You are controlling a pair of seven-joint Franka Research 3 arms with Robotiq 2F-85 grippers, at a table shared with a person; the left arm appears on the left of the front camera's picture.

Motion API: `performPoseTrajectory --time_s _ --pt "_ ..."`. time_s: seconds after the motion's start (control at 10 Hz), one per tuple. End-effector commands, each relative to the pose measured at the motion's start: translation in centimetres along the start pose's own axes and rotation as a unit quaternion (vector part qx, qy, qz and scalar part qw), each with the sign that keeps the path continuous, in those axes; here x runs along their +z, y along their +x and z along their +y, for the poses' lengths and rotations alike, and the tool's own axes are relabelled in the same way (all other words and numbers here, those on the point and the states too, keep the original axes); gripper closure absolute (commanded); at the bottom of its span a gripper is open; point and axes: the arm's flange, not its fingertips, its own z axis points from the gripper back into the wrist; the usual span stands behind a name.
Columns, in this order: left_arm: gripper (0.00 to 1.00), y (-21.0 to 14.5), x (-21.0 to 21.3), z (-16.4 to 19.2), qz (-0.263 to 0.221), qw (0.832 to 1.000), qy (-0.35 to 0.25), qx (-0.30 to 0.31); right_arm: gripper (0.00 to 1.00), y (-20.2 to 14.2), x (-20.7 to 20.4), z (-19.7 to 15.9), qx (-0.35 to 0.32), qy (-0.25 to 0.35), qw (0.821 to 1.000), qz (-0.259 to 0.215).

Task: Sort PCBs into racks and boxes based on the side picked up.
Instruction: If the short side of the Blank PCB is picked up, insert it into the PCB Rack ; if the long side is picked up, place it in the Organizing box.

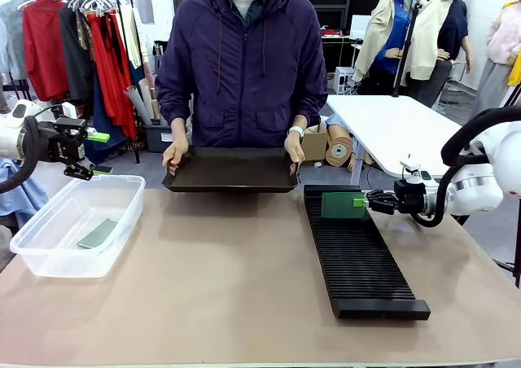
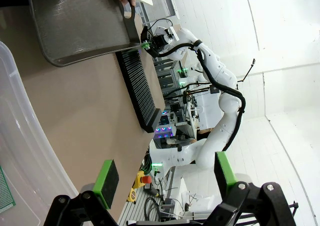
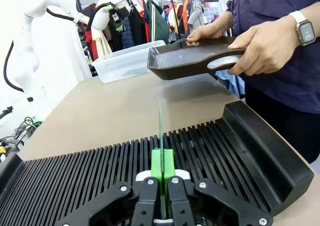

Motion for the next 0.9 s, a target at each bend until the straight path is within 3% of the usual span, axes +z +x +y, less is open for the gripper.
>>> performPoseTrajectory --time_s 0.0,0.5,0.6,0.8 --pt "0.00 0.01 0.14 -0.16 0.001 1.000 0.000 -0.002 1.00 0.29 -0.54 -0.57 -0.008 -0.016 1.000 0.011" --pt "0.00 0.01 0.14 -0.16 0.001 1.000 0.000 -0.002 1.00 0.00 -0.83 -0.53 -0.012 -0.021 0.999 0.030" --pt "0.00 0.01 0.14 -0.16 0.001 1.000 0.000 -0.002 0.91 0.11 -0.80 -0.51 -0.013 -0.019 0.999 0.028" --pt "0.00 0.01 0.14 -0.16 0.001 1.000 0.000 -0.002 0.58 0.37 -0.66 -0.40 -0.008 -0.021 1.000 0.021"
